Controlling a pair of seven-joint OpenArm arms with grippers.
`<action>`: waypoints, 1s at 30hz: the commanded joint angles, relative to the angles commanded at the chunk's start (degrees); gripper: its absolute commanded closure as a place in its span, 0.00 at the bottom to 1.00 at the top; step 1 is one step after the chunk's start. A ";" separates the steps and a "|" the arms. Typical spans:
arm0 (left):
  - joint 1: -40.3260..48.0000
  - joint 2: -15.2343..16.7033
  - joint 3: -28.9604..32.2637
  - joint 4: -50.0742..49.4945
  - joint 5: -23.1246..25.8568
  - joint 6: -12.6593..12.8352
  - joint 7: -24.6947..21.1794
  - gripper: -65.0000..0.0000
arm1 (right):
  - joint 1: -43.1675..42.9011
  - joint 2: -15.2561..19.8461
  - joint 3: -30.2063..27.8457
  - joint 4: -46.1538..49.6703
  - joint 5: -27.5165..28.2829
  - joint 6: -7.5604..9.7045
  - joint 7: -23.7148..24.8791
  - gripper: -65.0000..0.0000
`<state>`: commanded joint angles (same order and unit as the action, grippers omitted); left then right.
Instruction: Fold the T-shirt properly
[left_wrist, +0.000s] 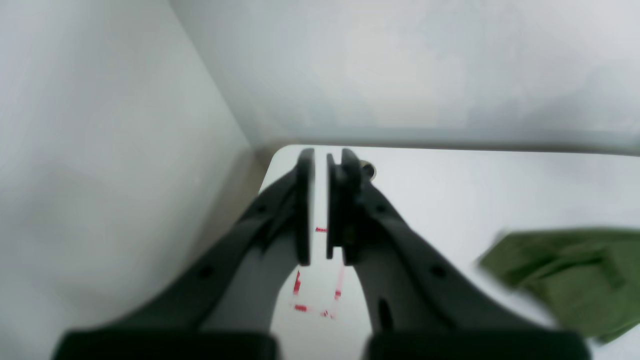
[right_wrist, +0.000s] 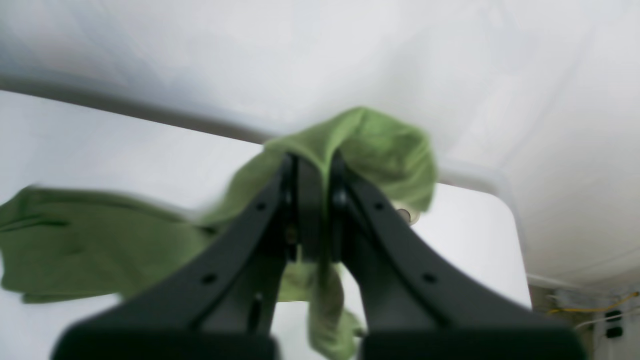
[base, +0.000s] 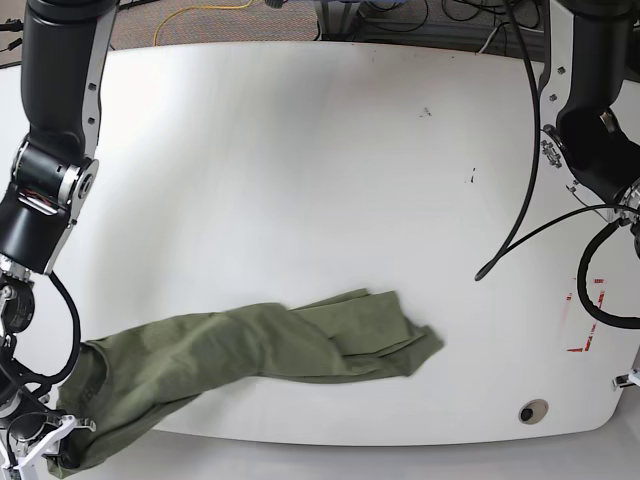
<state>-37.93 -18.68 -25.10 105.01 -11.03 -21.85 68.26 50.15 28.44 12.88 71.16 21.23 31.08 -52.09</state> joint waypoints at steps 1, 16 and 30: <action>0.79 0.00 0.00 0.00 0.00 -0.09 -0.09 1.00 | -1.14 -0.09 0.18 0.79 0.09 0.00 0.00 1.00; 19.78 7.30 -1.93 0.79 -0.09 -0.26 -6.77 1.00 | -21.45 -2.02 3.96 12.84 3.43 -0.44 0.00 1.00; 21.89 6.51 -4.31 0.79 -0.09 -0.26 -7.03 1.00 | -24.18 -6.51 1.58 23.82 3.08 -0.09 -1.93 1.00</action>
<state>-16.04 -12.18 -29.41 105.80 -11.12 -22.11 61.23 25.98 21.93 14.46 94.99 24.31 30.99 -54.02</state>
